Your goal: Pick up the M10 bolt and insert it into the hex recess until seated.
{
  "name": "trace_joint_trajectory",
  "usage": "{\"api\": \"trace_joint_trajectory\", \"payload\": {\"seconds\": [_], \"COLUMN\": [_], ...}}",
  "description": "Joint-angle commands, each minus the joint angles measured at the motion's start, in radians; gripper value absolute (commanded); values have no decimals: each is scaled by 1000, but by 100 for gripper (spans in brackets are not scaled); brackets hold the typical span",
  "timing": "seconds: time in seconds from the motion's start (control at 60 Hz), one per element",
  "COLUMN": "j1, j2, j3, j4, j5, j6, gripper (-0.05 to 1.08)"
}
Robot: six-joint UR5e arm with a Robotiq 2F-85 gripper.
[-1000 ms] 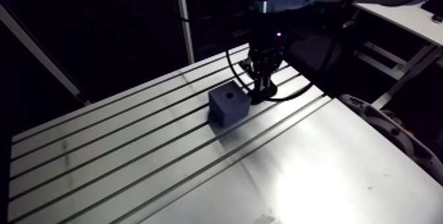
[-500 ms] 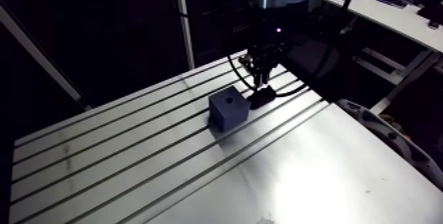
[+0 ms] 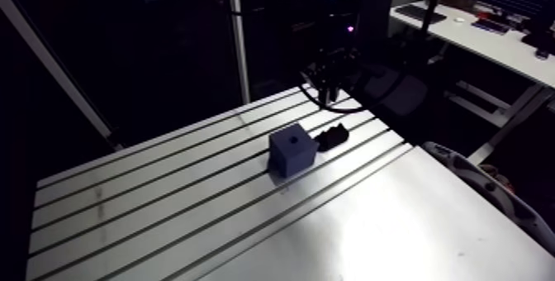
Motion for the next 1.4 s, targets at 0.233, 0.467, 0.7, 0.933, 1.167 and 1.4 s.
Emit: {"api": "trace_joint_trajectory", "payload": {"seconds": [0.233,0.467,0.7,0.933,1.167,1.4], "j1": [45,118,191,254,271,271], "j2": [-81,-72,-41,10,37,35], "j3": [-84,-130,-159,-186,-205,-206], "j4": [222,322,355,353,354,359], "j5": [-5,-101,-178,-217,-227,-242], "j6": [-229,-324,-350,-362,-364,-372], "gripper": [94,94,94,94,94,94]}}
